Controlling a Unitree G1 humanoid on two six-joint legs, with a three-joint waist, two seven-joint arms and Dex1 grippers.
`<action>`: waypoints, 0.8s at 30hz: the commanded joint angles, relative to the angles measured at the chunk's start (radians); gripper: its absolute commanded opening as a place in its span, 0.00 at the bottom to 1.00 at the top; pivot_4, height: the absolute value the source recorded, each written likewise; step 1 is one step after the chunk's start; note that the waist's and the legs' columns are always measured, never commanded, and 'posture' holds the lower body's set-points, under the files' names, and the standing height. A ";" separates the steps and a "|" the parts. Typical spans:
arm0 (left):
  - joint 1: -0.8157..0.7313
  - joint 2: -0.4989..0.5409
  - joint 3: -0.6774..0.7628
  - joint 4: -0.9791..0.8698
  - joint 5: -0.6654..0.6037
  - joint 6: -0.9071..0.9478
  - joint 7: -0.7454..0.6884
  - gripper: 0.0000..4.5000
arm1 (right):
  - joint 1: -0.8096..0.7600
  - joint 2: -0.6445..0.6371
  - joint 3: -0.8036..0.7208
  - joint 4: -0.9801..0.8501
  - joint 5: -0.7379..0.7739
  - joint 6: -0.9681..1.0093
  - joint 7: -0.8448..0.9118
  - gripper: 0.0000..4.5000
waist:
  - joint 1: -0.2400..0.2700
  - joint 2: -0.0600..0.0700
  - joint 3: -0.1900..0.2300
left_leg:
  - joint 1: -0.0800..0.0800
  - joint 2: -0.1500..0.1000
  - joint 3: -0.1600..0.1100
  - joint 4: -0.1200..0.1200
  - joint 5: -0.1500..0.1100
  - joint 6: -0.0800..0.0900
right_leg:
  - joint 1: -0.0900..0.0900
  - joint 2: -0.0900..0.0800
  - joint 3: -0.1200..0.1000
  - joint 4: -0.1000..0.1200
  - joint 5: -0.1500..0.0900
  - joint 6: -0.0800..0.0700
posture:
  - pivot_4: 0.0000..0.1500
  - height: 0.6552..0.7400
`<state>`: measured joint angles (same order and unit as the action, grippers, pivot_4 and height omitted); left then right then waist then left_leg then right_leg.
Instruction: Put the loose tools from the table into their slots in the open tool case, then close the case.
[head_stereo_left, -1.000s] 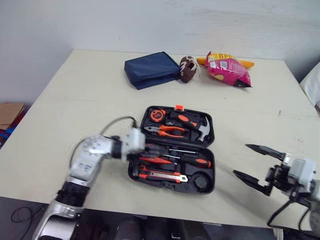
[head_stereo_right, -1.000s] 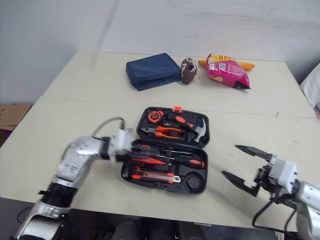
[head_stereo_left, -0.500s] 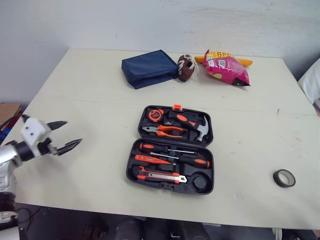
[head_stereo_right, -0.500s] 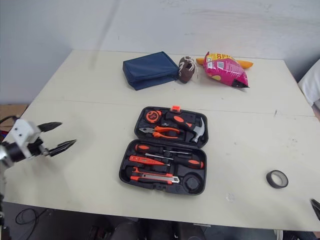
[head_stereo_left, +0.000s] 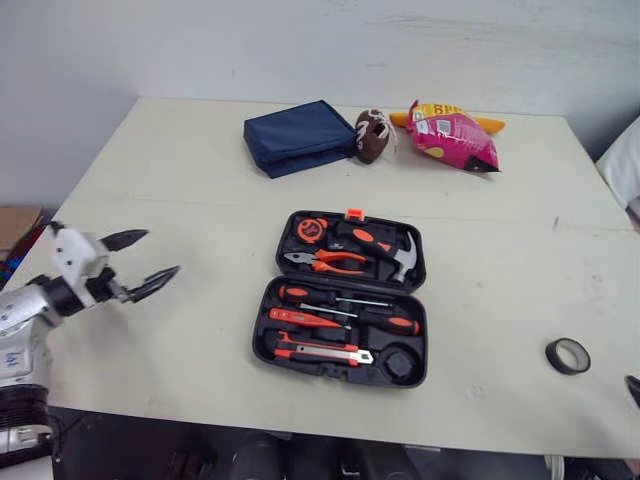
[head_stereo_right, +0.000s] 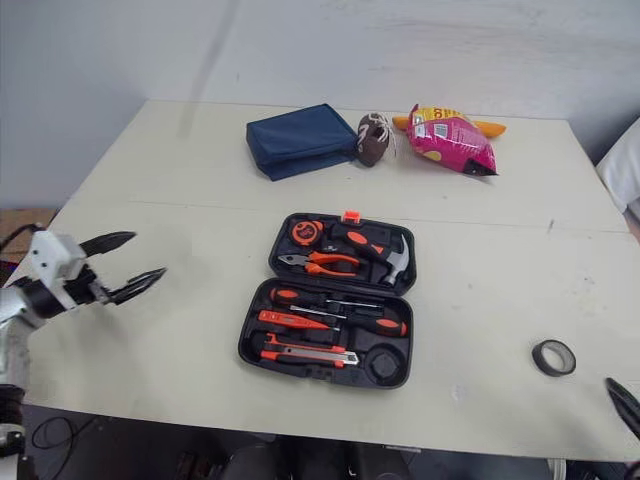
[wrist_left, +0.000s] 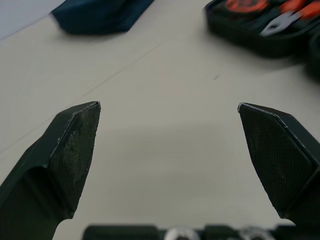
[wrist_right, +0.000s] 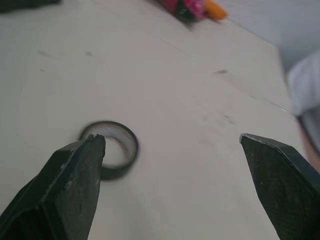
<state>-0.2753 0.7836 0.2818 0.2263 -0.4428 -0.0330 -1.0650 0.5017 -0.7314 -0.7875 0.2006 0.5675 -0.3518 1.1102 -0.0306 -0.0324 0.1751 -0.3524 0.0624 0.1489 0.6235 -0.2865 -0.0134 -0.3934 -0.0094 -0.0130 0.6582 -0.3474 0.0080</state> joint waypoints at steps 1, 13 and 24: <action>-0.027 0.001 -0.096 -0.208 -0.058 0.125 -0.054 0.99 | 0.015 -0.072 0.018 -0.173 0.030 0.127 0.013 1.00 | 0.000 0.000 0.000 | 0.000 0.000 0.000 0.000 0.000 0.000 | 0.000 0.000 0.000 0.000 0.000 0.000 | 1.00 1.00; -0.047 -0.051 -0.246 -0.545 -0.148 0.300 -0.096 0.99 | 0.085 -0.397 0.107 -0.438 -0.073 0.808 -0.018 1.00 | 0.003 -0.001 0.002 | -0.002 0.000 -0.001 -0.001 0.001 -0.004 | -0.001 0.003 0.004 -0.002 -0.004 0.007 | 1.00 1.00; -0.058 -0.091 -0.296 -0.662 -0.158 0.365 -0.067 0.99 | -0.112 -0.448 0.320 -0.241 -0.218 0.859 -0.010 1.00 | -0.001 -0.001 0.003 | -0.004 -0.001 0.000 0.005 -0.001 -0.003 | 0.000 0.003 0.005 -0.003 -0.005 0.009 | 1.00 1.00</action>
<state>-0.3293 0.6902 -0.0190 -0.3971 -0.5873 0.3308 -1.1356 0.3981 -1.1721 -0.4748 -0.0538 0.3659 0.5025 1.0889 -0.0320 -0.0339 0.1786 -0.3558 0.0619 0.1485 0.6288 -0.2878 -0.0167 -0.3937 -0.0060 -0.0082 0.6556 -0.3523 0.0173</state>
